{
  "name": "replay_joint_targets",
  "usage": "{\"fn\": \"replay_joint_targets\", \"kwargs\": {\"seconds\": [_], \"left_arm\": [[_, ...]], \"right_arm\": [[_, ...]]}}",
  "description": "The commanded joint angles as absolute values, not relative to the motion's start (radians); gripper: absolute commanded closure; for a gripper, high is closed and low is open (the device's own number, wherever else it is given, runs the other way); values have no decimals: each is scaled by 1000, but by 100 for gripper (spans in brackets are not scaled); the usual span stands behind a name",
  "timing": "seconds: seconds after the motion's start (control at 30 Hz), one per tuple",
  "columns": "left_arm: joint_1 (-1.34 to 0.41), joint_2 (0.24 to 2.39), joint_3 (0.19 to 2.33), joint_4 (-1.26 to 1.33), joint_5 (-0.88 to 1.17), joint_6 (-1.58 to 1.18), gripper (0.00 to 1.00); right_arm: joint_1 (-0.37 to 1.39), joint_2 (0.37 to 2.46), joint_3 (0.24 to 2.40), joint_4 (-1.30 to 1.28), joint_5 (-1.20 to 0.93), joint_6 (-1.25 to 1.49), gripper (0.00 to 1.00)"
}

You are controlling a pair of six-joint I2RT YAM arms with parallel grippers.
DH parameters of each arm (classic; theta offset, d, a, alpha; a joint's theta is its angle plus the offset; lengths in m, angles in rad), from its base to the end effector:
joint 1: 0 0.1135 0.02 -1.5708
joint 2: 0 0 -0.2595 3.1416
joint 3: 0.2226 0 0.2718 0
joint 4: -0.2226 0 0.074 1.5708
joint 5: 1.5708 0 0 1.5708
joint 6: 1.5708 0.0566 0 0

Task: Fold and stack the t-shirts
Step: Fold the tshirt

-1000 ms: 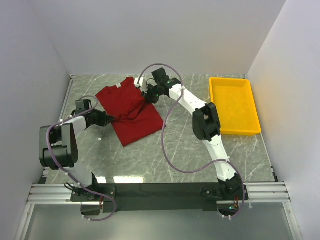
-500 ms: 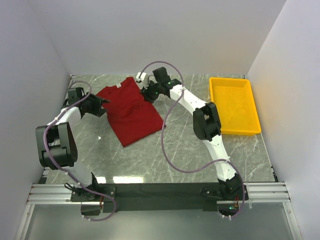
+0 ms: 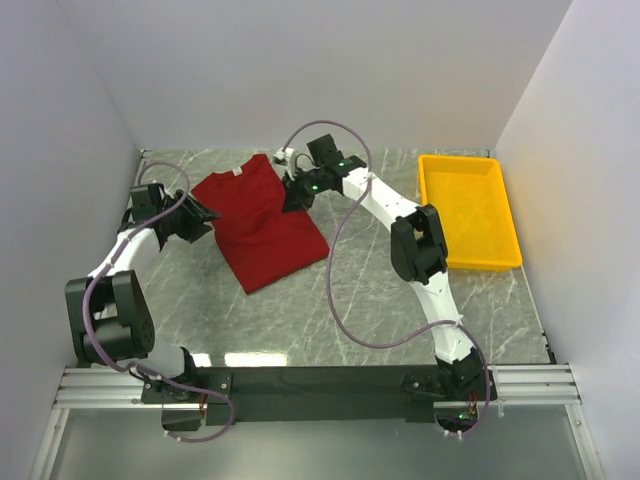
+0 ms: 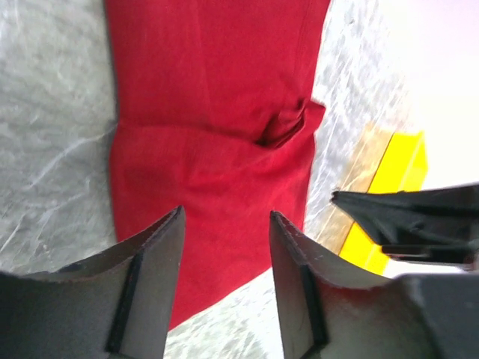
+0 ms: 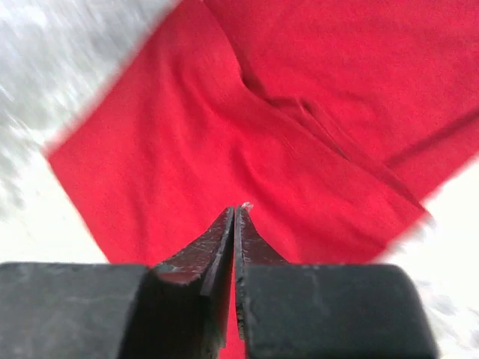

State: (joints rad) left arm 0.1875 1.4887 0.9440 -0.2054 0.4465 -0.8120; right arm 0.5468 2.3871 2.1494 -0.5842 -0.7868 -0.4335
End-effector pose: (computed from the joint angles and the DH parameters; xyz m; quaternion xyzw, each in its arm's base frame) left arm 0.3465 0.0409 0.2008 -0.3510 0.8272 -0.3127 0.3078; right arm 0.4562 0.3246 0.2037 -0.5284 0.6924 0.3753 0.3171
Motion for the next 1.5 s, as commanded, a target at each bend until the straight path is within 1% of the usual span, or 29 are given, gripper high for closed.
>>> {"fn": "replay_joint_targets", "kwargs": {"seconds": [0.0, 0.03, 0.07, 0.13, 0.23, 0.57, 0.8, 0.93, 1.13, 1.17, 1.23, 1.3, 1.33, 1.37, 1.4, 1.43, 1.47], "left_arm": [[186, 1477, 885, -121, 509, -761, 48], [177, 1480, 879, -108, 515, -764, 49], [169, 1491, 876, -97, 521, -767, 49], [146, 1502, 880, -87, 517, -765, 50], [121, 1532, 899, -86, 506, -761, 50], [101, 1623, 908, -41, 489, -807, 49], [95, 1693, 945, -17, 456, -847, 48], [95, 1729, 972, -9, 430, -865, 48], [94, 1718, 1000, -8, 452, -845, 46], [94, 1710, 1003, -11, 459, -832, 46], [95, 1694, 1008, -31, 454, -821, 46], [89, 1640, 996, -73, 431, -802, 45], [87, 1612, 976, -96, 411, -793, 45], [83, 1547, 963, -124, 376, -775, 44], [78, 1510, 944, -159, 362, -767, 44], [72, 1468, 893, -176, 347, -762, 43], [68, 1381, 862, -190, 327, -773, 42]], "right_arm": [[586, 2413, 2253, -506, -783, -148, 92], [595, 2440, 2266, -491, -728, -90, 92], [598, 2451, 2288, -474, -720, -22, 93], [609, 2457, 2269, -447, -681, -2, 95], [627, 2479, 2275, -416, -632, 107, 95], [643, 2572, 2338, -420, -491, 244, 94], [635, 2617, 2378, -448, -313, 302, 94], [611, 2631, 2390, -433, -284, 369, 94], [578, 2652, 2404, -434, -308, 432, 94], [575, 2651, 2401, -434, -340, 434, 93], [551, 2640, 2387, -428, -388, 416, 90], [514, 2587, 2375, -413, -499, 361, 80], [497, 2553, 2332, -404, -561, 269, 75], [485, 2513, 2292, -378, -604, 218, 64], [474, 2417, 2243, -361, -670, 172, 57], [451, 2366, 2135, -345, -702, 75, 51], [440, 2317, 2081, -345, -712, 30, 45]]}}
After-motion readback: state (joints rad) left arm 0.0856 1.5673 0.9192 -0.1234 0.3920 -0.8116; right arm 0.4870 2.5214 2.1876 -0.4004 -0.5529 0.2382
